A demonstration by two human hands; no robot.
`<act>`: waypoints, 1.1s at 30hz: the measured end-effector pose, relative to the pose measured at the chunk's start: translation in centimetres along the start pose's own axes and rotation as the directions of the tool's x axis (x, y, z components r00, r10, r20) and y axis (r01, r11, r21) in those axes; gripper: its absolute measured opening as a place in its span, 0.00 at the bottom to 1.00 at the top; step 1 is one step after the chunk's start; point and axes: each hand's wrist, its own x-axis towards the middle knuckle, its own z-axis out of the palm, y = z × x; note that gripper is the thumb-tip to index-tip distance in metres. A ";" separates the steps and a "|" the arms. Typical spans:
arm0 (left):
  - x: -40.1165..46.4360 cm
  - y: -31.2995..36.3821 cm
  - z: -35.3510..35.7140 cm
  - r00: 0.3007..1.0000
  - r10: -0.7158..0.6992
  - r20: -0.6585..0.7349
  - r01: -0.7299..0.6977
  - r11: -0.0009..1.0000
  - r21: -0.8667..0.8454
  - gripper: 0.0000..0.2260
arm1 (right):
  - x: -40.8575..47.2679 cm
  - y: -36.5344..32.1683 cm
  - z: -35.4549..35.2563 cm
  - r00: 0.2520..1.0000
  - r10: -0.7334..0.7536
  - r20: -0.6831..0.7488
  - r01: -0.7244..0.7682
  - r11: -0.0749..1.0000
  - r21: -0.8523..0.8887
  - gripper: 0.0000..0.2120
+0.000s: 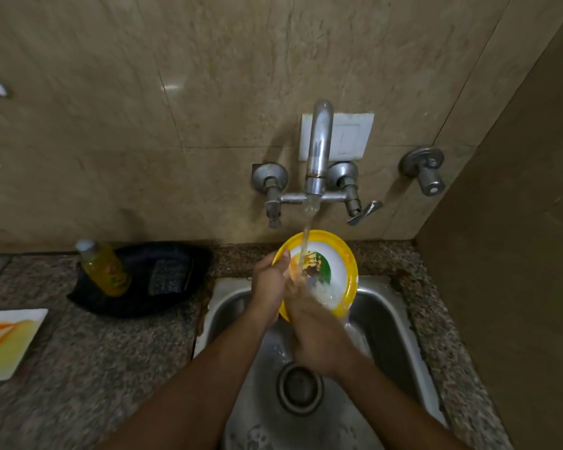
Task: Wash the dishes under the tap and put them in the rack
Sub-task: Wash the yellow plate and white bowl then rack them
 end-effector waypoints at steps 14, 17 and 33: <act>-0.1 -0.2 -1.2 0.979 0.185 -0.080 -0.170 0.972 0.163 0.08 | -1.0 2.0 -1.6 0.999 0.016 0.036 -0.008 0.980 -0.200 0.34; 0.0 0.2 -0.9 0.971 0.233 -0.062 -0.214 0.952 0.221 0.10 | -1.1 0.2 0.0 0.995 0.014 0.096 -0.003 0.994 -0.114 0.37; -0.2 -0.4 -2.3 0.928 0.358 -0.100 -0.245 0.791 0.560 0.12 | -1.1 -1.3 -0.9 0.986 0.089 0.139 -0.070 0.988 -0.137 0.42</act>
